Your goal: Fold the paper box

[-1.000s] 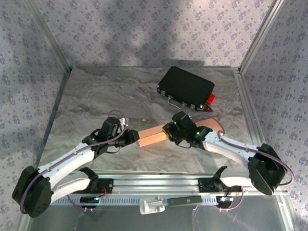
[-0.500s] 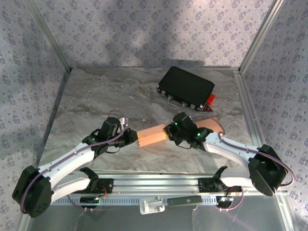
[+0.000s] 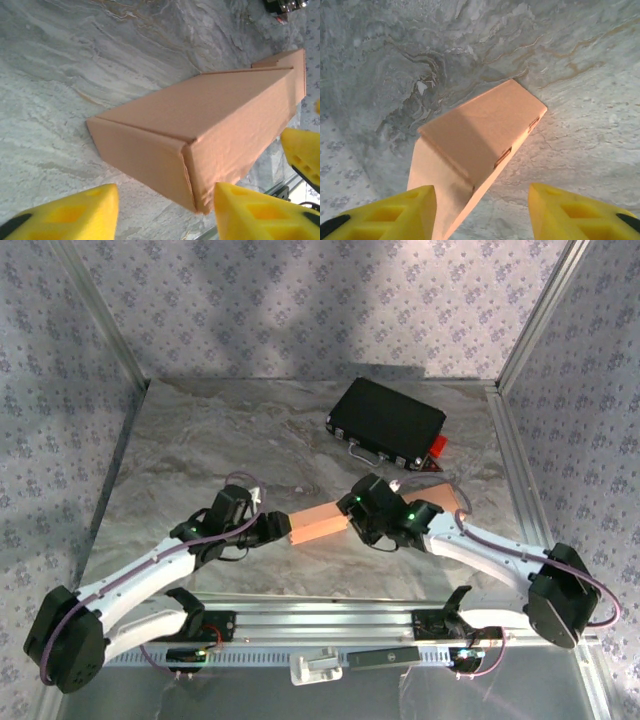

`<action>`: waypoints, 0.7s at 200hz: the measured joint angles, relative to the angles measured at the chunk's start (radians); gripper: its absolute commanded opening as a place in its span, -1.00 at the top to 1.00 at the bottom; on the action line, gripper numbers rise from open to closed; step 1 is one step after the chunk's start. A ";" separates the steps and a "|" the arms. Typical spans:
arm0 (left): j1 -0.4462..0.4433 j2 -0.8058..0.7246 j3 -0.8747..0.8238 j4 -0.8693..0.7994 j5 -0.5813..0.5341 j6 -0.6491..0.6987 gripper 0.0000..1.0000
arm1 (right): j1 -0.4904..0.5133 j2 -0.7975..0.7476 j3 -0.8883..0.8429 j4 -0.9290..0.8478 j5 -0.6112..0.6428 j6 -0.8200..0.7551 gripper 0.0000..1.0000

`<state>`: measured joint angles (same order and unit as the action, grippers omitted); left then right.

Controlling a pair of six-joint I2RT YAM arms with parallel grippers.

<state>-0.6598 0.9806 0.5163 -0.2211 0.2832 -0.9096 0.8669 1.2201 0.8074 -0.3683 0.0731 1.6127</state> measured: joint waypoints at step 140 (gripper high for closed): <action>0.000 -0.394 0.134 -0.323 -0.050 0.064 -0.08 | 0.120 0.336 0.359 -0.181 -0.010 0.328 -0.70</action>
<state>-0.6594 0.5861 0.6506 -0.5442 0.2337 -0.8459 0.9867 1.5566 1.1660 -0.5491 0.0635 1.9408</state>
